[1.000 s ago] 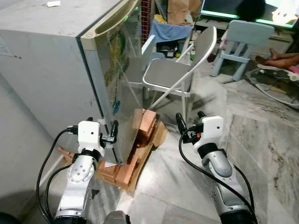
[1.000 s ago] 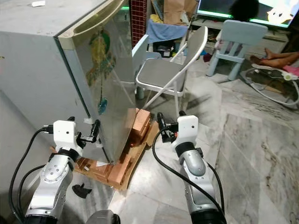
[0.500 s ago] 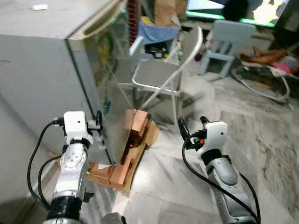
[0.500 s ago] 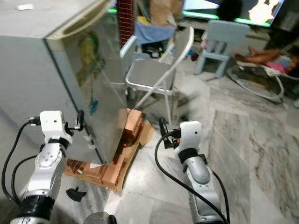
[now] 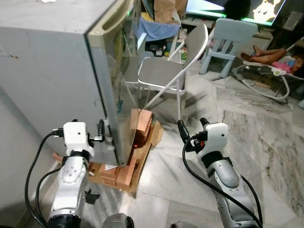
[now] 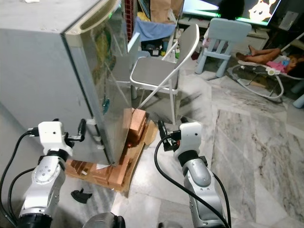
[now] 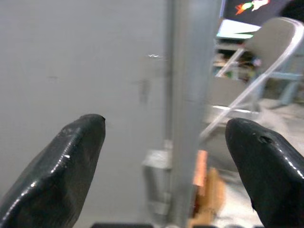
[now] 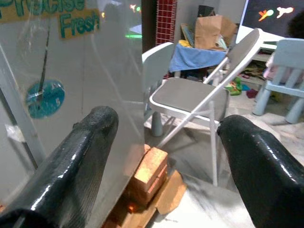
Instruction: Restocking fridge
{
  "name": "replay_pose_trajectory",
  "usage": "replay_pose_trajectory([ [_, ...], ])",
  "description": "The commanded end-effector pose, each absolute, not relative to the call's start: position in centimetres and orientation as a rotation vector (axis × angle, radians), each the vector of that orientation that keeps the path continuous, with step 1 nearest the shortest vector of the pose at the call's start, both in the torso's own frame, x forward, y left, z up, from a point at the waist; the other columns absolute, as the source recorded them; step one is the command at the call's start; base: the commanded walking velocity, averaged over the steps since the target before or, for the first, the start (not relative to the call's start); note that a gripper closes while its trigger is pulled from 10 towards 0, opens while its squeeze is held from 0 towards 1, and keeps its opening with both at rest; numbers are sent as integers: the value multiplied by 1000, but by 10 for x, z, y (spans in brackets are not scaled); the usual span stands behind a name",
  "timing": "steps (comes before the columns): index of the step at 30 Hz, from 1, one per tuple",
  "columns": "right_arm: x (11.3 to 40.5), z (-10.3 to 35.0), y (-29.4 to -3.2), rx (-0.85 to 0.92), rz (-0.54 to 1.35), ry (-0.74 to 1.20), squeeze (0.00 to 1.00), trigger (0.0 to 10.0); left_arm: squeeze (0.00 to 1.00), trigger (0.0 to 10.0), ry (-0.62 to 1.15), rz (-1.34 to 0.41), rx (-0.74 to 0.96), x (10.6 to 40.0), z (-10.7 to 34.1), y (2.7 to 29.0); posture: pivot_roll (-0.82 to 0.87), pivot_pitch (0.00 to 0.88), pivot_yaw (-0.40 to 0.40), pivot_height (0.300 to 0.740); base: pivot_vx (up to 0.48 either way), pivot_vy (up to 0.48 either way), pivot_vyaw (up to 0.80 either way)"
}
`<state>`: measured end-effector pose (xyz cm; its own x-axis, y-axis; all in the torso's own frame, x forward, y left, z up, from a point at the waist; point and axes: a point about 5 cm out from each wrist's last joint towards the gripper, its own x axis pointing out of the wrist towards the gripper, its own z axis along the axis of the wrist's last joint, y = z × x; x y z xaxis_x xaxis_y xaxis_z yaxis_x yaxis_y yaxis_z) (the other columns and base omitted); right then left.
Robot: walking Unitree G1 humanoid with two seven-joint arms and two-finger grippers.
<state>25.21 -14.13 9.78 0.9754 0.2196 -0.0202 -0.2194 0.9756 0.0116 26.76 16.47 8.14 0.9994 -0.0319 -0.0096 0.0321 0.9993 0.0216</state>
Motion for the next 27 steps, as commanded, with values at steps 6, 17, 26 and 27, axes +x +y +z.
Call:
replay_pose_trajectory([
  [6,253,101,-144,10,208,13,0,10000,0,10000,6,-219,41,260,85,141,45,30,-27,740,0,0,0],
  [17,254,101,-143,9,211,13,0,10000,0,10000,-16,-255,27,261,92,143,49,28,-30,740,79,0,-491],
  [26,253,101,-144,0,214,12,0,10000,0,10000,-13,-202,8,249,92,150,47,26,-26,740,338,0,0],
  [27,252,100,-145,-9,215,11,0,10000,0,10000,-10,-176,8,241,91,155,47,26,-26,740,341,0,0],
])
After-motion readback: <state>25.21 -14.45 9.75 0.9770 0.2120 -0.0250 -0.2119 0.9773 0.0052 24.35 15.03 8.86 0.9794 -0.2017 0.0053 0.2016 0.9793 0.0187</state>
